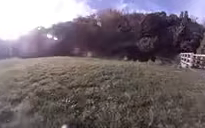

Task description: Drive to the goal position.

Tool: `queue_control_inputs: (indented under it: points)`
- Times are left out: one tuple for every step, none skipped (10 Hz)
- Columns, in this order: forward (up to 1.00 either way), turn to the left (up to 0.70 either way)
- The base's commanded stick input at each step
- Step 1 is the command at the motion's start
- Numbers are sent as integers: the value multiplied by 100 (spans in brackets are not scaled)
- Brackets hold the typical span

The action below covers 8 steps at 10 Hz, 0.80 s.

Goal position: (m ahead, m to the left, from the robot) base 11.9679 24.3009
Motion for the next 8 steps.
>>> queue_control_inputs:
  points:
    - [6,0]
    - [6,0]
    - [6,0]
    - [52,0]
    - [61,0]
    - [69,0]
    - [70,0]
    - [70,0]
